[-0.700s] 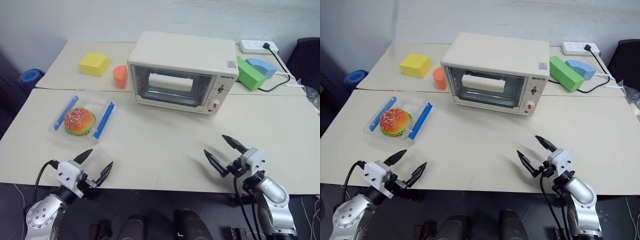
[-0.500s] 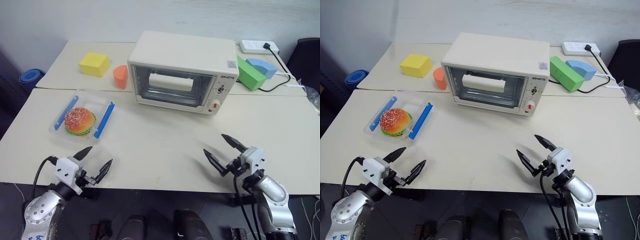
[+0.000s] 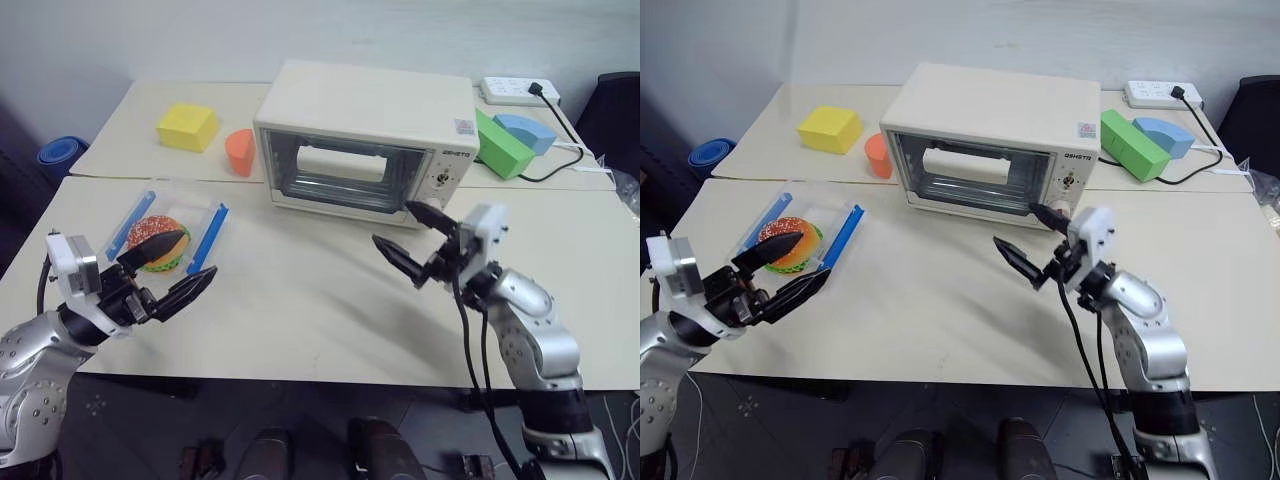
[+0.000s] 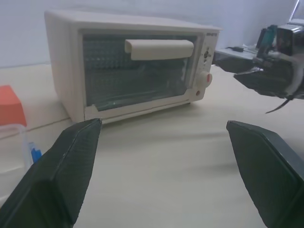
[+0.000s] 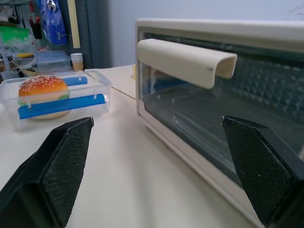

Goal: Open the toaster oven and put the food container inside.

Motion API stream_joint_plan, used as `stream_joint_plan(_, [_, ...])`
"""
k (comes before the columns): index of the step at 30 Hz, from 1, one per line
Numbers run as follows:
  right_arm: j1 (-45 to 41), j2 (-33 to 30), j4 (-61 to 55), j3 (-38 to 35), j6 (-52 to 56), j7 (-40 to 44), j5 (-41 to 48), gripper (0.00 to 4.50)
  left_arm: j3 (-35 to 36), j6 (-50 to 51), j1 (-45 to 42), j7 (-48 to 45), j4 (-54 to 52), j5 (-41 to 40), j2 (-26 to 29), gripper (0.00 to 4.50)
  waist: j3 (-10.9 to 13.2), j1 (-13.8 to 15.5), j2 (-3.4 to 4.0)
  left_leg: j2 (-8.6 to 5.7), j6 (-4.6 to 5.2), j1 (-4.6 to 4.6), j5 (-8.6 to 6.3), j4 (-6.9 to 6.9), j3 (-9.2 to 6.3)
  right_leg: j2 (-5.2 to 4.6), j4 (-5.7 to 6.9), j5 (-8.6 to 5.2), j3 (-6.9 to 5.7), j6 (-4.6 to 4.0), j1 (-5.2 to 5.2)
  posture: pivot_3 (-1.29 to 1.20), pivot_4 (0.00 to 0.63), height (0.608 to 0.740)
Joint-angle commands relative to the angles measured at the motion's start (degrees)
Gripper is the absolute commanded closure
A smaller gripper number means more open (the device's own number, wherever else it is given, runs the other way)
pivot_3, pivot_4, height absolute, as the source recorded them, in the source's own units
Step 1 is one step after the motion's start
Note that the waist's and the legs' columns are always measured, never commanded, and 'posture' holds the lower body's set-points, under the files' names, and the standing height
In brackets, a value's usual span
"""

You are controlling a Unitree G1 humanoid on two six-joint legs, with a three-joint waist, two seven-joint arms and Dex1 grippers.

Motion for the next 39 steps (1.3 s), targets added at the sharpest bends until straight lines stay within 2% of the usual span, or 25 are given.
stream_joint_plan(1, [-2.9,0.8,1.3,0.0,0.6,-0.4,-0.4,0.01,-0.7,-0.9,-1.1,-0.3,0.3,1.6,-0.4,0.0,0.0,0.0,0.0,0.0,0.0,0.0,0.0,-0.02,0.0,0.01,0.0,0.0,-0.01,0.0,-0.01,0.0,0.15,0.74])
stream_joint_plan(4, [-6.2,2.0,3.4,1.4,0.2,0.1,-1.6,0.01,-2.5,-1.0,-2.0,0.4,0.1,2.9,-1.4,0.0,0.0,0.0,0.0,0.0,-0.06,-0.04,0.0,-0.02,0.0,0.02,0.0,0.0,0.0,0.0,-0.05,0.0,0.15,0.74])
stream_joint_plan(10, [-8.7,4.3,5.3,2.7,-1.4,0.8,-3.4,0.01,-4.1,-1.0,-1.3,1.3,-1.4,4.7,-3.2,0.0,0.0,-0.4,-0.02,-0.02,-0.33,-0.85,0.15,0.18,0.09,0.03,0.49,0.02,0.06,0.05,-0.94,0.0,0.15,0.74])
stream_joint_plan(15, [-7.4,4.9,4.4,4.0,-4.8,4.0,-4.2,0.01,-3.3,-1.8,-1.0,1.6,-1.2,4.6,-4.4,0.0,0.0,-0.6,-0.02,-0.03,-0.32,-0.84,0.16,0.21,0.13,0.03,0.45,0.02,0.08,0.04,-0.92,0.0,0.15,0.74])
stream_joint_plan(19, [-2.2,3.0,1.1,6.5,-8.3,9.2,-5.2,0.01,-2.5,-1.1,-3.6,0.9,1.7,4.2,-3.8,0.0,0.0,-1.1,-0.03,-0.03,-0.33,-0.8,0.17,0.19,0.1,0.05,0.46,0.02,0.06,0.04,-0.92,0.0,0.15,0.74])
stream_joint_plan(22, [0.1,3.1,0.2,6.5,-9.1,8.9,-5.7,0.0,-2.4,-0.8,-8.1,-0.2,5.4,3.8,-3.0,0.59,0.0,-1.3,-0.04,-0.03,-0.31,-0.78,0.2,0.25,0.13,0.07,0.5,0.02,0.09,0.04,-0.92,0.0,0.15,0.74])
stream_joint_plan(26, [1.1,3.3,-0.1,6.4,-10.2,8.0,-6.7,0.0,-3.2,-3.8,-18.9,0.1,12.9,6.8,-3.0,1.84,0.0,-1.2,-0.11,-0.05,-0.23,-0.72,0.25,0.35,0.09,0.07,0.72,0.03,0.06,0.05,-0.9,0.0,0.15,0.74])
stream_joint_plan(34, [-1.3,4.1,2.2,6.9,-11.3,7.4,-8.2,0.0,-9.7,-6.9,-41.2,-0.7,34.0,15.3,-4.2,4.27,0.0,-1.4,-0.14,-0.12,-0.51,-0.72,0.41,0.36,0.1,0.11,0.95,0.03,0.06,0.06,-0.95,0.0,0.15,0.74])
stream_joint_plan(35, [-1.5,4.1,2.5,7.1,-11.6,7.5,-8.5,0.0,-10.7,-8.5,-43.5,-0.7,37.5,17.3,-4.4,4.46,0.0,-1.5,-0.14,-0.12,-0.5,-0.74,0.41,0.36,0.1,0.12,1.0,0.03,0.05,0.07,-0.96,0.0,0.15,0.74])
stream_joint_plan(39, [-1.4,4.0,2.5,7.5,-12.1,7.7,-9.0,0.0,-14.3,-14.0,-49.7,-1.8,48.6,23.5,-5.5,4.46,0.0,-1.4,-0.15,-0.13,-0.49,-0.78,0.4,0.28,0.17,0.12,1.02,0.04,0.08,0.07,-1.03,0.0,0.15,0.74])
